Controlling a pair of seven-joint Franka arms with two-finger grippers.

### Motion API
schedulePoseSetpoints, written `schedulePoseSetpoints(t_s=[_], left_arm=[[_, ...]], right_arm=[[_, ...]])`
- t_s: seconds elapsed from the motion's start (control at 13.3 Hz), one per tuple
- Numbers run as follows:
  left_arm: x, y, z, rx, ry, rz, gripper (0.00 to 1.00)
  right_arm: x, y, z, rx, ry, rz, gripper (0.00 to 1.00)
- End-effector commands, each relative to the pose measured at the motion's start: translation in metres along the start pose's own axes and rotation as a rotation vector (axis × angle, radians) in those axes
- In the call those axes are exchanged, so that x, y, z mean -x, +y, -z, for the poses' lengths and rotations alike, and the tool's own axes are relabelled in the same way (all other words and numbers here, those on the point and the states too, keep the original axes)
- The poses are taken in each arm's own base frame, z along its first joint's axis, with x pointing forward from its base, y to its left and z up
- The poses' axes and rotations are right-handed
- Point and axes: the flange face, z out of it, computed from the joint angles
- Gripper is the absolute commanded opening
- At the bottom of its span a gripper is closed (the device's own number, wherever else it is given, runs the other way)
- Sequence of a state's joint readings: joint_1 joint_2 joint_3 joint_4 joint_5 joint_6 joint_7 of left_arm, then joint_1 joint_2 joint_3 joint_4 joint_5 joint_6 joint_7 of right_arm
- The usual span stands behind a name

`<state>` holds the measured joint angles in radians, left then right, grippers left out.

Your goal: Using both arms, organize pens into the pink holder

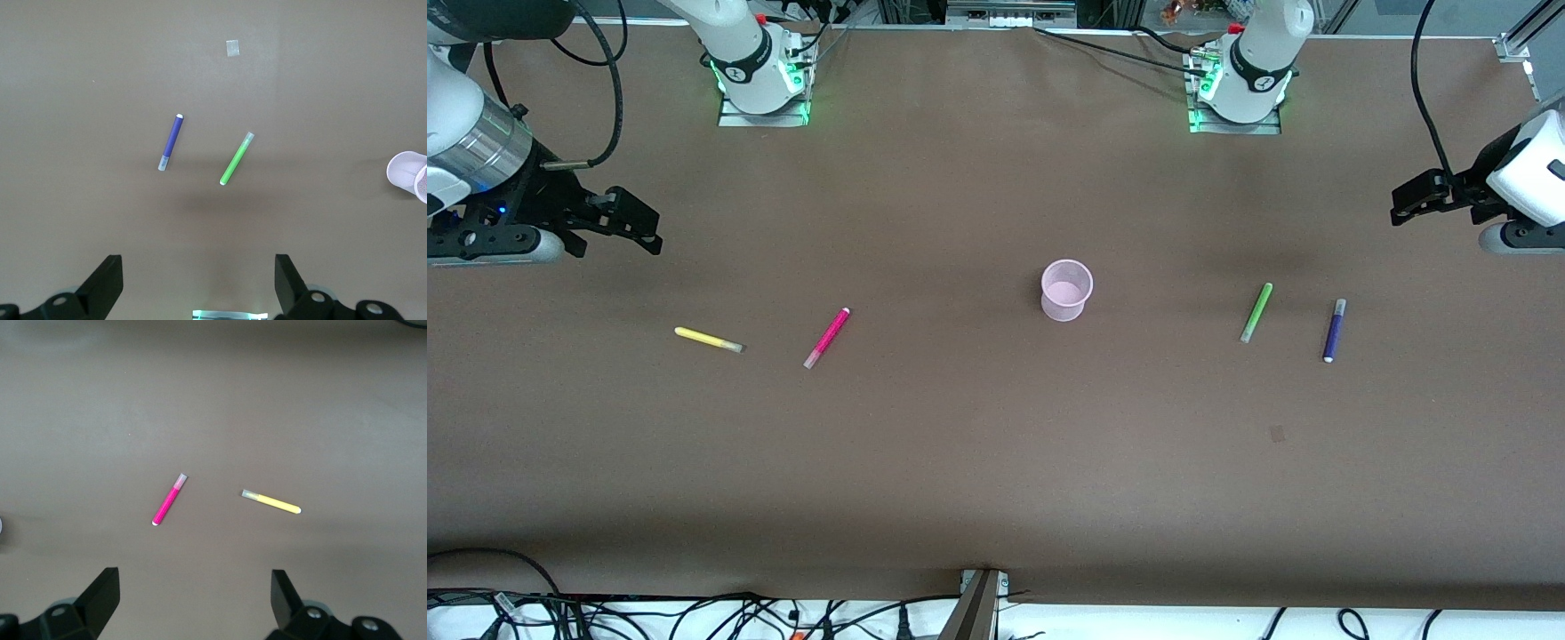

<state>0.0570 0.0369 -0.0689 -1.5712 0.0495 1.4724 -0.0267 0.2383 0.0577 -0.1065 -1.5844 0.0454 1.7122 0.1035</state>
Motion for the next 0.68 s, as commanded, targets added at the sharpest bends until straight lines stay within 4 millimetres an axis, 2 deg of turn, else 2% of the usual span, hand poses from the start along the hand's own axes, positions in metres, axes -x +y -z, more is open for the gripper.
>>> schedulePoseSetpoints(t_s=[0.0, 0.15, 0.3, 0.45, 0.6], left_arm=[[0.003, 0.0, 0.006, 0.005, -0.009, -0.008, 1.0], [0.002, 0.001, 0.004, 0.006, -0.012, -0.009, 1.0], [-0.005, -0.005, -0.022, 0.021, -0.092, 0.003, 1.0], [-0.029, -0.001, -0.05, -0.012, -0.115, -0.013, 1.0], [-0.051, -0.002, -0.078, -0.034, -0.114, -0.059, 1.0]], right_arm=[[0.002, -0.003, 0.005, -0.014, -0.001, 0.004, 1.0], [0.002, -0.005, 0.005, -0.014, -0.001, 0.007, 1.0], [0.003, -0.012, 0.006, -0.016, 0.001, 0.019, 1.0], [0.005, -0.021, 0.006, -0.014, 0.0, 0.031, 1.0], [0.005, -0.021, 0.006, -0.012, 0.0, 0.031, 1.0]])
